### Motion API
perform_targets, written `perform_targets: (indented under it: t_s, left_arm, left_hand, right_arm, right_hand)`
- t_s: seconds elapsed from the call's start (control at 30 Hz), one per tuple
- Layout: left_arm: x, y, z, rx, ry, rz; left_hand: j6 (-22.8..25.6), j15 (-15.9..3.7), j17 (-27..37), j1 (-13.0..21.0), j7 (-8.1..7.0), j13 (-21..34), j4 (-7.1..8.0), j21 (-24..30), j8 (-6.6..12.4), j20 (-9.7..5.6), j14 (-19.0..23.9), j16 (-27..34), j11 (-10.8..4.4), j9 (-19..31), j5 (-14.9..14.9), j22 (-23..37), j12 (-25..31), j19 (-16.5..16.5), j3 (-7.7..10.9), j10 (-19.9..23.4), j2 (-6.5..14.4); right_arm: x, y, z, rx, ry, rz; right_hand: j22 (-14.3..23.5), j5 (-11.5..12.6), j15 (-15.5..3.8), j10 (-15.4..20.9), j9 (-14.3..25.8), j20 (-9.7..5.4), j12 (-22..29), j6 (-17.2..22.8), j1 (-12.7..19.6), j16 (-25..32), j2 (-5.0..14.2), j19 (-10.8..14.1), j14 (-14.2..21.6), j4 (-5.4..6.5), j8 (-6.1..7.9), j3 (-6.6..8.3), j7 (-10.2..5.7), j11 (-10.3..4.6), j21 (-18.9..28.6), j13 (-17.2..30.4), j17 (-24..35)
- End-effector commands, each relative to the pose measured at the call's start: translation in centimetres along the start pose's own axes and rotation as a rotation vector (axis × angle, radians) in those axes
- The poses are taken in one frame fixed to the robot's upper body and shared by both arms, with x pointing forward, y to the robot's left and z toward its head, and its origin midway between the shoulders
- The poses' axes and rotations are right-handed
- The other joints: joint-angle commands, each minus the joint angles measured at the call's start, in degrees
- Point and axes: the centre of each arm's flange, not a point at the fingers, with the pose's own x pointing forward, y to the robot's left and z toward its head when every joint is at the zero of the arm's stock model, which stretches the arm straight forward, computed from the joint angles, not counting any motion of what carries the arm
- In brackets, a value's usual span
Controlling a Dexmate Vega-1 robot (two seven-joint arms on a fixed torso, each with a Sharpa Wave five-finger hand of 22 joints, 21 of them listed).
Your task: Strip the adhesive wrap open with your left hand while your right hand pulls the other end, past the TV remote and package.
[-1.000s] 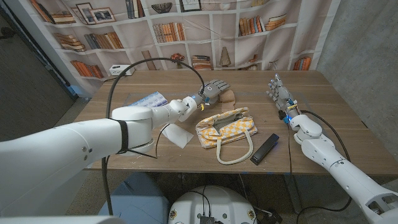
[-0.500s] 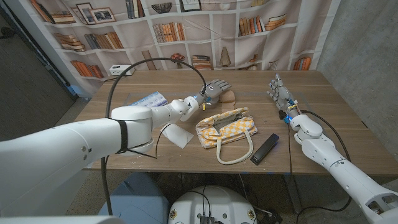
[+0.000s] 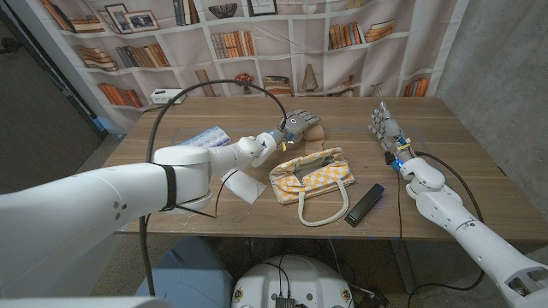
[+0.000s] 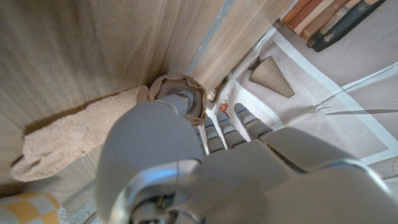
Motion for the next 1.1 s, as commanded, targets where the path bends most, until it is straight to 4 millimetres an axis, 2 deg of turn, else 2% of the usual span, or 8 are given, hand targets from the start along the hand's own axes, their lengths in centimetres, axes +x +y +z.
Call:
perform_targets:
  t_s: [0.03,0.33,0.6,0.73,0.87,0.97,1.0,1.1]
  left_arm:
    - [0.7,-0.1,1.0,-0.016,0.006,-0.055]
    - [1.1,-0.1,1.4,-0.028,0.010,-0.084]
    - [1.2,0.2,1.5,-0.043,0.015,-0.071]
    - [1.3,0.4,1.5,-0.059,0.017,-0.053]
    - [1.3,0.7,1.5,-0.077,0.015,-0.031]
    - [1.2,0.9,1.5,-0.093,0.016,-0.006]
    - [1.2,1.0,1.5,-0.096,0.017,0.000]
    - [1.2,1.2,1.4,-0.106,0.018,0.018]
  left_hand:
    - [1.0,-0.38,0.9,0.1,-0.06,0.7,0.63,1.2,0.16,0.52,2.3,1.5,-0.45,0.1,-0.5,0.3,0.8,2.5,0.58,1.3,-0.5]
    - [2.3,-2.92,3.4,0.7,-0.08,2.2,0.60,5.4,0.19,1.22,11.8,6.5,-1.12,0.1,-0.9,1.6,2.3,10.4,1.61,3.1,-0.4]
    - [2.5,-2.38,4.4,1.0,-0.18,2.6,0.46,6.2,0.16,1.71,13.6,7.6,-1.34,0.1,-1.0,2.0,2.6,11.2,1.80,3.2,-0.5]
    - [2.6,-4.60,6.4,1.8,-0.37,3.4,-0.10,7.7,-0.07,1.84,21.7,11.6,-1.35,0.1,-1.1,2.8,3.3,12.2,2.45,3.7,-0.6]
    - [4.2,-6.03,10.5,3.0,-0.38,4.8,-2.25,9.1,0.09,1.66,29.7,18.6,-1.97,0.3,-1.5,4.0,4.7,11.7,0.60,6.2,-1.1]
    - [6.9,-6.83,14.9,5.7,-0.31,6.9,-5.59,11.2,0.20,1.11,31.6,24.0,-3.13,0.6,-1.4,5.8,7.9,11.3,-1.44,11.0,-1.1]
    - [7.5,-6.56,16.7,6.5,-0.19,8.6,-6.13,12.6,-0.16,1.24,31.1,25.9,-3.87,0.8,-1.3,7.0,10.6,11.2,-2.66,14.3,-0.9]
    - [8.3,-6.72,18.6,7.8,-0.24,11.7,-6.53,14.5,-0.58,1.26,31.9,28.8,-4.82,1.1,-1.2,8.8,14.6,10.3,-4.18,17.2,-0.8]
  right_arm:
    - [-0.3,-0.3,0.1,0.001,-0.001,-0.008]
    - [-0.2,-0.5,0.1,0.003,-0.005,-0.008]
    - [-0.2,-0.5,0.1,0.004,-0.006,-0.007]
    - [-0.2,-0.5,0.2,0.006,-0.009,-0.006]
    - [-0.3,-0.5,0.2,0.006,-0.011,-0.007]
    - [-0.3,-0.5,0.3,0.007,-0.014,-0.007]
    - [-0.3,-0.5,0.3,0.006,-0.015,-0.007]
    - [-0.3,-0.5,0.3,0.006,-0.016,-0.005]
  right_hand:
    - [0.2,-0.2,-0.25,0.0,0.1,0.33,0.1,0.0,-0.2,0.0,0.14,0.5,0.0,-0.06,0.34,0.00,-0.10,-0.46,0.1,0.2,0.1]
    - [0.2,-0.2,-0.22,0.0,0.1,0.36,0.1,0.0,-0.2,0.0,0.16,0.5,0.0,-0.09,0.34,0.05,-0.17,-0.44,0.1,0.2,0.1]
    - [0.2,-0.2,-0.23,-0.1,0.1,0.37,0.1,0.1,-0.3,0.0,0.13,0.5,0.0,-0.06,0.36,0.04,-0.43,-0.87,0.1,0.2,0.1]
    - [0.2,-0.2,-0.23,-0.1,0.1,0.40,0.1,0.1,-0.4,0.0,0.13,0.5,0.0,-0.05,0.37,0.05,-0.54,-1.12,0.1,0.3,0.1]
    - [0.2,-0.2,-0.22,0.0,0.1,0.43,0.1,0.1,-0.4,0.0,0.14,0.5,0.0,-0.05,0.37,0.06,-0.56,-1.09,0.1,0.3,0.1]
    - [0.2,-0.2,-0.25,0.0,0.1,0.43,0.1,0.2,-0.4,0.0,0.14,0.5,0.0,-0.05,0.38,0.07,-0.60,-1.31,0.1,0.3,0.1]
    - [0.2,-0.2,-0.25,-0.1,0.1,0.38,0.0,0.2,-0.4,0.0,0.14,0.5,0.0,-0.05,0.38,0.07,-0.58,-1.33,0.1,0.3,0.1]
    - [0.2,-0.2,-0.28,-0.1,0.1,0.39,0.0,0.2,-0.4,0.0,0.15,0.5,-0.1,-0.05,0.39,0.08,-0.67,-1.36,0.1,0.3,0.1]
